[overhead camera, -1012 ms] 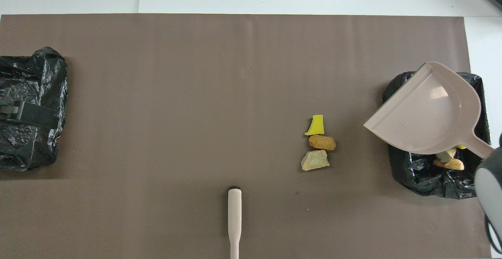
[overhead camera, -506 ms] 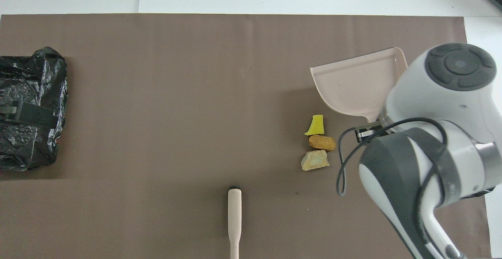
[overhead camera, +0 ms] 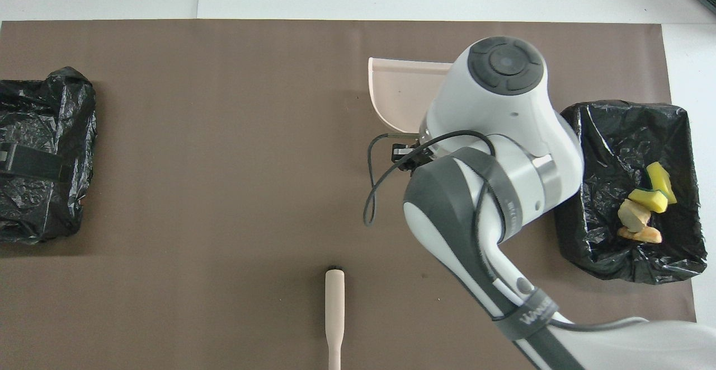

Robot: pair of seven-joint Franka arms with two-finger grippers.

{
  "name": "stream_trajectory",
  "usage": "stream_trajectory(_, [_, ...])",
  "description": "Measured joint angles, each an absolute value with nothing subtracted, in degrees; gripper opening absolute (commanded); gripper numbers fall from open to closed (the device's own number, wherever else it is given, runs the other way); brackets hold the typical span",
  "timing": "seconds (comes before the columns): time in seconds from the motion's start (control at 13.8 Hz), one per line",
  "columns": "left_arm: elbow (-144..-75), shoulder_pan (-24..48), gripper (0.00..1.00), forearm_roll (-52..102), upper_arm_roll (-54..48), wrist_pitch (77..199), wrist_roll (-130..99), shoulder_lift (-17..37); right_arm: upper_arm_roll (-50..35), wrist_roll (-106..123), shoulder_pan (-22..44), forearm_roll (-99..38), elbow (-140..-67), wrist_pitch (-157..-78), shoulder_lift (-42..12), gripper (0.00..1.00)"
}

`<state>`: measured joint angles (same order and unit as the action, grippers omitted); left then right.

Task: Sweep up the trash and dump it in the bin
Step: 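Bring the empty dustpan back to the mat center with the right gripper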

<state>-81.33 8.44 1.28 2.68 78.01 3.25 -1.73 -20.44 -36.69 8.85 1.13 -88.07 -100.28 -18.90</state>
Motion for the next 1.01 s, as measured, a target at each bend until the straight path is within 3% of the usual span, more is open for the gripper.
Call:
stream_trajectory(0.36, [-81.38, 7.87, 1.00, 1.28, 1.57, 78.01, 4.13, -1.70, -20.34, -48.19, 21.24, 1.82, -83.79, -108.98, -29.71, 0.00])
stream_trajectory(1.01, [-81.43, 7.02, 1.00, 1.28, 1.56, 77.01, 4.13, -1.71, -19.80, -48.60, 21.54, 5.49, -82.53, -114.85, -35.69, 0.00])
